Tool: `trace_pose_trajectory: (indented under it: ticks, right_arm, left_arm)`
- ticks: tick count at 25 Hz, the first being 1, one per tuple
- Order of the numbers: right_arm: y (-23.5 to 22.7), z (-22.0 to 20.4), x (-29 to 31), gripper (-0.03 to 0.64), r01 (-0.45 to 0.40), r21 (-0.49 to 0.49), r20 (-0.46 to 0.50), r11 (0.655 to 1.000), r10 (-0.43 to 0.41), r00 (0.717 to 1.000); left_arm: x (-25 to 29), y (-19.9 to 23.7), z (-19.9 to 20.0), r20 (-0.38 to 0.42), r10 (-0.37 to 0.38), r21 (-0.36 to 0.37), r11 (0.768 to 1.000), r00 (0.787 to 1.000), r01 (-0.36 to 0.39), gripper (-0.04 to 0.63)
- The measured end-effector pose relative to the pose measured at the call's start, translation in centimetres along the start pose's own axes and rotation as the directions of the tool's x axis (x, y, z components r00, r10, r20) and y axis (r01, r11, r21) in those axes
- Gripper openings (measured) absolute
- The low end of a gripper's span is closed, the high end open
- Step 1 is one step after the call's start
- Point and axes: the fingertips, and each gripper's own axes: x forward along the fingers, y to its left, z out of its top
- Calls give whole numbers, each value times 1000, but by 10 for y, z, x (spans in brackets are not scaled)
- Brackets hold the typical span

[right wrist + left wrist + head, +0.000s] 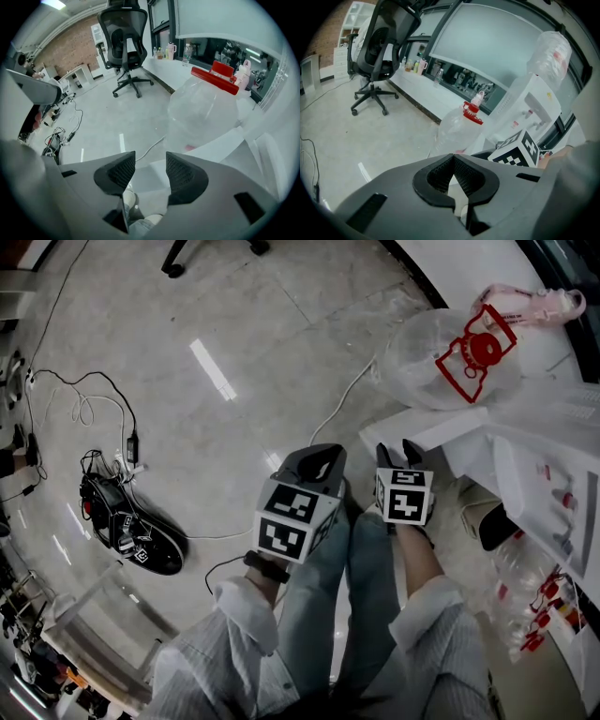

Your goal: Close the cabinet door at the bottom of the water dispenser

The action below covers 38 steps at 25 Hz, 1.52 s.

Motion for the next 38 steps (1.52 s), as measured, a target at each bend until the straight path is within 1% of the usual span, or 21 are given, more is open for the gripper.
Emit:
trace_pose_trajectory:
  ticks: [2, 7, 11, 15, 18, 23, 31, 35, 38]
  right_arm:
    - [0, -2, 3, 164, 19, -11, -10, 1000, -19, 1000]
    - [2, -7, 1, 164, 54, -75, -27, 996, -56, 998]
    - [-2, -16, -5, 164, 94, -95, -51, 991, -100, 994]
    - [-4, -36, -14, 164, 123, -98, -77, 988, -131, 988]
    - [-9, -51, -23, 164, 138, -76, -89, 987, -145, 985]
    - [-29, -82, -38, 164, 177, -3, -104, 984, -177, 979]
    - [-75, -137, -63, 164, 257, 86, -150, 963, -242, 959]
    - [-101, -160, -77, 164, 308, 105, -171, 946, -288, 942]
    - [-115, -182, -85, 164, 329, 108, -178, 938, -308, 935]
  left_arm:
    - [-1, 5, 0, -3, 0, -3, 1000, 1000, 0, 11]
    - [0, 9, 4, -2, -2, -9, 1000, 1000, 2, 11]
    - [0, 6, 11, 6, -15, -4, 1000, 1000, 15, 11]
    - [0, 2, 15, -1, -28, 12, 1000, 1000, 28, 11]
    - [3, -5, 17, -10, -45, 29, 999, 999, 45, 11]
    - [18, -29, 16, -28, -80, 68, 994, 996, 82, 11]
    - [35, -75, 7, -51, -131, 99, 986, 990, 136, 11]
    - [41, -96, 5, -54, -147, 120, 981, 988, 152, 11]
    - [45, -108, 3, -59, -152, 126, 979, 987, 158, 11]
